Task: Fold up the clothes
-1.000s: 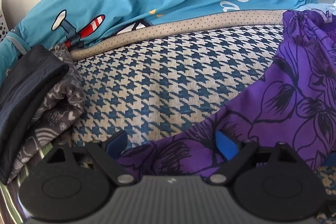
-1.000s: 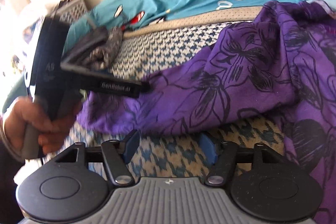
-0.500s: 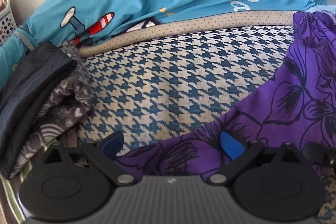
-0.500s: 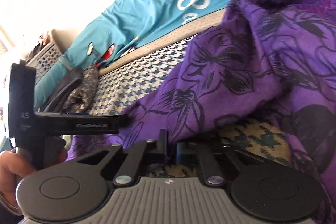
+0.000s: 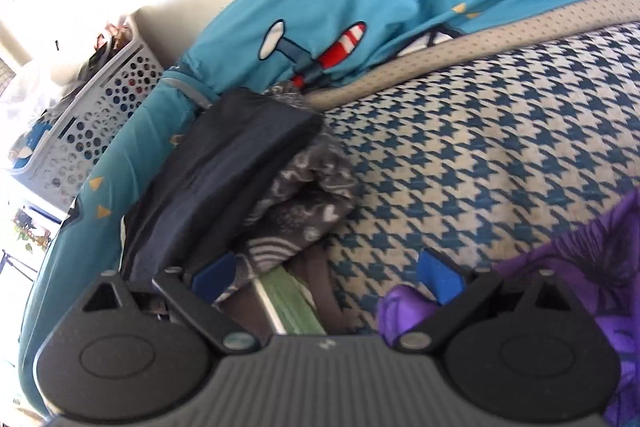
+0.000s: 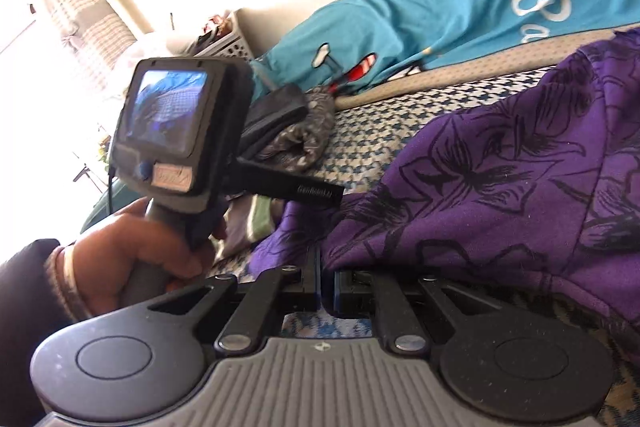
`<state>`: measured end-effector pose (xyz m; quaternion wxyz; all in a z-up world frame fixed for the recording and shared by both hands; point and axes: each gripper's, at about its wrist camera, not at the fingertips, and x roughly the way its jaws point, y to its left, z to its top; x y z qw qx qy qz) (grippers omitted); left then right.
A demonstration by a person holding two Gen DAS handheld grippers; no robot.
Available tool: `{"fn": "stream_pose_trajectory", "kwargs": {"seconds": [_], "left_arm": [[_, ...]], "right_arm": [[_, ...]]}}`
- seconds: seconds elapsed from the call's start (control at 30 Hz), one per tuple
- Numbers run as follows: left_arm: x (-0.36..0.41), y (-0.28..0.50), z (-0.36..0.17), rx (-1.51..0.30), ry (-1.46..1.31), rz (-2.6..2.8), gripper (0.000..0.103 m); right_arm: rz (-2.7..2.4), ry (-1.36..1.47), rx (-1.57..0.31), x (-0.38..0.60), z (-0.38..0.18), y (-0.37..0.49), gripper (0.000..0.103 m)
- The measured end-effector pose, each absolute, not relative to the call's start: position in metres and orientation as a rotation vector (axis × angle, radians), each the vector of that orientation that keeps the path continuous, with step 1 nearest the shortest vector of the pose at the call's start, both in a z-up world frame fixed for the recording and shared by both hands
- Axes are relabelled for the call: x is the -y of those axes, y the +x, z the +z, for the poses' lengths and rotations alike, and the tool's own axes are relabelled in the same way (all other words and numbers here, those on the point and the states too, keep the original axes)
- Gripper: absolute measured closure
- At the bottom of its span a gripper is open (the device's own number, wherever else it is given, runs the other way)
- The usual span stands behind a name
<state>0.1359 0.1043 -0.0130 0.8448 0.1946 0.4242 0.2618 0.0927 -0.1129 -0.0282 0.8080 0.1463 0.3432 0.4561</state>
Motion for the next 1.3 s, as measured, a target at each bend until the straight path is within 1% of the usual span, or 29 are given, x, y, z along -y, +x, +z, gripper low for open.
{"fn": "stream_pose_trajectory", "kwargs": {"seconds": [0.03, 0.07, 0.1, 0.17, 0.23, 0.3, 0.4, 0.53, 0.6, 0.73, 0.83, 0.93, 1.0, 1.07, 1.3], "left_arm": [[-0.107, 0.135, -0.008, -0.894, 0.365, 0.528, 0.005], [-0.109, 0.135, -0.004, -0.893, 0.32, 0.503, 0.005], [-0.11, 0.135, 0.0, -0.896, 0.27, 0.474, 0.005], [-0.106, 0.136, 0.008, -0.88, 0.2, 0.419, 0.005], [-0.101, 0.134, 0.016, -0.848, 0.166, 0.376, 0.005], [-0.093, 0.133, 0.023, -0.82, 0.143, 0.32, 0.004], [-0.083, 0.135, 0.026, -0.803, 0.096, 0.239, 0.003], [-0.078, 0.143, 0.02, -0.836, -0.028, 0.148, 0.003], [-0.078, 0.15, 0.015, -0.864, -0.104, 0.112, 0.003], [-0.079, 0.163, 0.005, -0.909, -0.232, 0.035, 0.003], [-0.075, 0.169, -0.002, -0.919, -0.254, -0.008, 0.003], [-0.069, 0.172, -0.008, -0.937, -0.25, -0.047, 0.009], [-0.065, 0.174, -0.012, -0.952, -0.248, -0.066, 0.018], [-0.064, 0.176, -0.015, -0.96, -0.26, -0.08, 0.022], [-0.073, 0.181, -0.017, -0.971, -0.378, -0.148, 0.023]], "right_arm": [[0.96, 0.292, -0.76, 0.11, -0.03, 0.094, 0.089], [0.946, 0.274, -0.788, 0.107, -0.033, 0.095, 0.083], [0.939, 0.273, -0.821, 0.107, -0.036, 0.095, 0.074], [0.928, 0.269, -0.883, 0.107, -0.041, 0.096, 0.072], [0.942, 0.237, -0.876, 0.109, -0.035, 0.092, 0.067], [0.961, 0.198, -0.872, 0.112, -0.029, 0.088, 0.06], [0.97, 0.138, -0.863, 0.117, -0.022, 0.079, 0.056], [0.983, 0.098, -0.868, 0.122, -0.019, 0.072, 0.048], [0.989, 0.079, -0.871, 0.124, -0.017, 0.069, 0.04], [1.001, 0.039, -0.876, 0.129, -0.013, 0.063, 0.038], [0.997, 0.052, -0.888, 0.128, -0.014, 0.066, 0.038], [0.99, 0.08, -0.901, 0.134, -0.016, 0.068, 0.038], [0.98, 0.08, -0.905, 0.135, -0.016, 0.07, 0.038], [0.973, 0.082, -0.911, 0.137, -0.017, 0.071, 0.038], [0.964, 0.084, -0.914, 0.142, -0.018, 0.071, 0.038]]}}
